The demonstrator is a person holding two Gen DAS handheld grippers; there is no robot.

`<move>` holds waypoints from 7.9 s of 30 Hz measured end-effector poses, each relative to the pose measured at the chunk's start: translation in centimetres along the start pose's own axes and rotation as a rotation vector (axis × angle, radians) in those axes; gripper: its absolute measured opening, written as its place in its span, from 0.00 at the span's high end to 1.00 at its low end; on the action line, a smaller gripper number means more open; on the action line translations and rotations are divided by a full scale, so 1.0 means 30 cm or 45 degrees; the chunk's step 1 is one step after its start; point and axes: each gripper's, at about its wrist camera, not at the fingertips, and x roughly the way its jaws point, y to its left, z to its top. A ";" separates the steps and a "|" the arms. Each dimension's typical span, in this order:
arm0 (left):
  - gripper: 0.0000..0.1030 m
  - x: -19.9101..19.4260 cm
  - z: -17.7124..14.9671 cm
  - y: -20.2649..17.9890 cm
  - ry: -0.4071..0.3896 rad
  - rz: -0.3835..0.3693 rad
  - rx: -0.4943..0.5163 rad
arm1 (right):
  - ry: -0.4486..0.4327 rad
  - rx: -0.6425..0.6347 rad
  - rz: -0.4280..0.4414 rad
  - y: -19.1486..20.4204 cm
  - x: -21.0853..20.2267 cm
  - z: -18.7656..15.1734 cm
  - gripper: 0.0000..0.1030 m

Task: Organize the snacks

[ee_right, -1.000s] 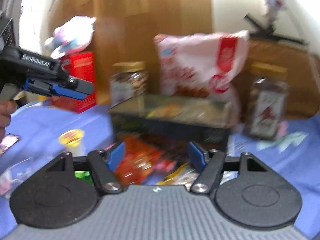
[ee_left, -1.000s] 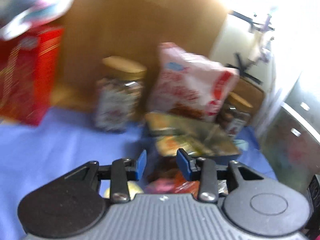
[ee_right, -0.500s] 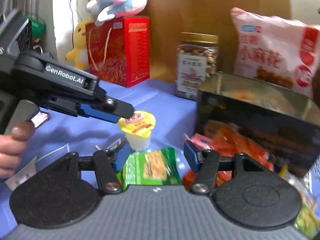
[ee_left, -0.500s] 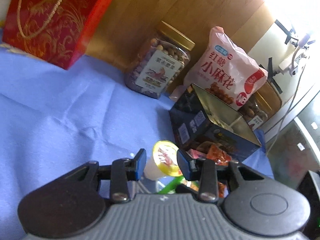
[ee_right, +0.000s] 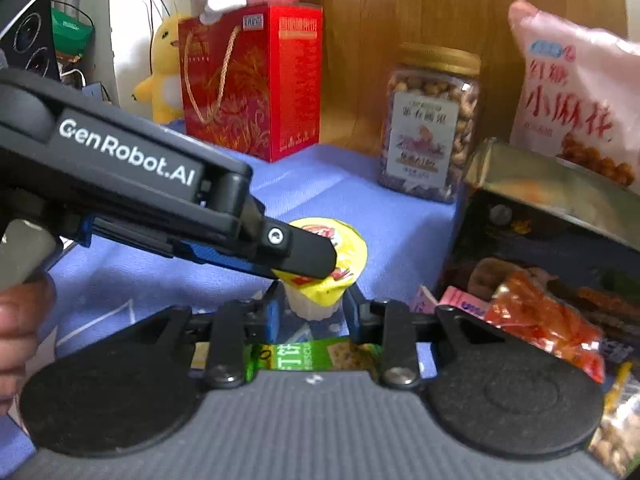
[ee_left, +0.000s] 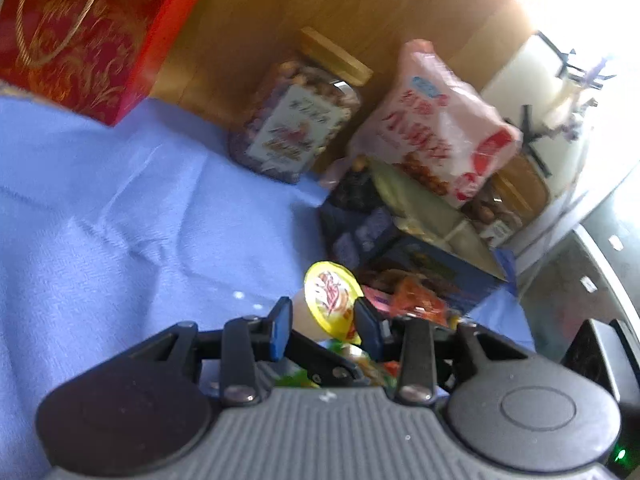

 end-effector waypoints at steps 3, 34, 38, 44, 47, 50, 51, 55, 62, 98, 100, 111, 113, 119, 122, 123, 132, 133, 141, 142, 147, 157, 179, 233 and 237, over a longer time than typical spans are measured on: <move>0.67 -0.028 -0.025 -0.068 -0.011 -0.057 0.053 | -0.068 -0.038 -0.078 0.013 -0.101 -0.024 0.66; 0.61 0.157 -0.308 -0.429 0.354 -0.209 0.314 | 0.005 0.204 -0.288 -0.126 -0.491 -0.369 0.63; 0.61 0.147 -0.295 -0.452 0.325 -0.214 0.353 | -0.027 0.202 -0.301 -0.130 -0.490 -0.347 0.66; 0.60 0.090 -0.140 -0.491 0.164 -0.234 0.414 | -0.171 0.094 -0.348 -0.145 -0.466 -0.204 0.66; 0.60 0.092 -0.036 -0.503 0.066 -0.204 0.440 | -0.250 0.077 -0.329 -0.203 -0.408 -0.104 0.66; 0.60 0.143 0.074 -0.490 -0.002 -0.165 0.426 | -0.272 0.093 -0.312 -0.279 -0.320 -0.010 0.66; 0.60 0.170 0.107 -0.479 -0.009 -0.148 0.412 | -0.262 0.107 -0.301 -0.301 -0.291 0.012 0.66; 0.59 0.282 0.189 -0.416 0.022 -0.099 0.318 | -0.174 0.162 -0.263 -0.391 -0.161 0.074 0.66; 0.51 0.329 0.186 -0.365 0.005 -0.038 0.293 | -0.194 0.136 -0.303 -0.398 -0.165 0.056 0.56; 0.35 0.172 -0.178 -0.264 0.205 -0.025 0.388 | 0.066 0.343 -0.025 -0.356 -0.386 -0.249 0.52; 0.36 0.141 -0.201 -0.266 0.207 -0.015 0.408 | 0.075 0.280 -0.020 -0.311 -0.424 -0.271 0.52; 0.33 -0.088 -0.191 -0.227 0.085 -0.135 0.274 | -0.059 0.150 -0.004 -0.166 -0.595 -0.292 0.53; 0.33 -0.126 -0.210 -0.229 0.090 -0.192 0.292 | -0.049 0.176 0.089 -0.143 -0.594 -0.293 0.53; 0.18 -0.110 -0.313 -0.282 0.165 -0.142 0.439 | 0.081 0.110 0.073 -0.069 -0.516 -0.332 0.53; 0.15 -0.071 -0.348 -0.284 0.194 -0.072 0.469 | 0.105 0.018 -0.016 -0.039 -0.502 -0.354 0.48; 0.15 -0.057 -0.352 -0.278 0.207 -0.053 0.463 | 0.105 0.024 -0.029 -0.049 -0.501 -0.356 0.39; 0.42 0.003 -0.331 -0.238 0.272 -0.171 0.290 | 0.064 0.073 -0.017 -0.064 -0.462 -0.358 0.31; 0.51 0.006 -0.335 -0.239 0.271 -0.155 0.293 | 0.057 0.040 -0.037 -0.040 -0.457 -0.359 0.32; 0.76 -0.055 -0.313 -0.231 0.190 -0.176 0.262 | -0.068 -0.076 -0.060 0.021 -0.493 -0.362 0.70; 0.77 -0.062 -0.308 -0.238 0.173 -0.184 0.271 | -0.095 -0.082 -0.054 0.029 -0.499 -0.356 0.75; 0.69 -0.027 -0.295 -0.237 0.205 -0.166 0.263 | -0.079 -0.106 -0.067 0.021 -0.480 -0.354 0.74; 0.90 0.017 -0.283 -0.239 0.228 -0.190 0.255 | -0.084 0.161 0.019 -0.083 -0.485 -0.373 0.56; 0.92 -0.034 -0.247 -0.291 0.184 -0.367 0.288 | -0.067 0.125 -0.173 -0.072 -0.466 -0.369 0.76; 0.56 -0.046 -0.115 -0.027 0.097 0.196 0.256 | 0.132 -0.031 0.204 0.046 -0.296 -0.170 0.49; 0.55 -0.039 -0.141 -0.029 0.091 0.170 0.229 | 0.151 -0.029 0.158 0.059 -0.242 -0.148 0.47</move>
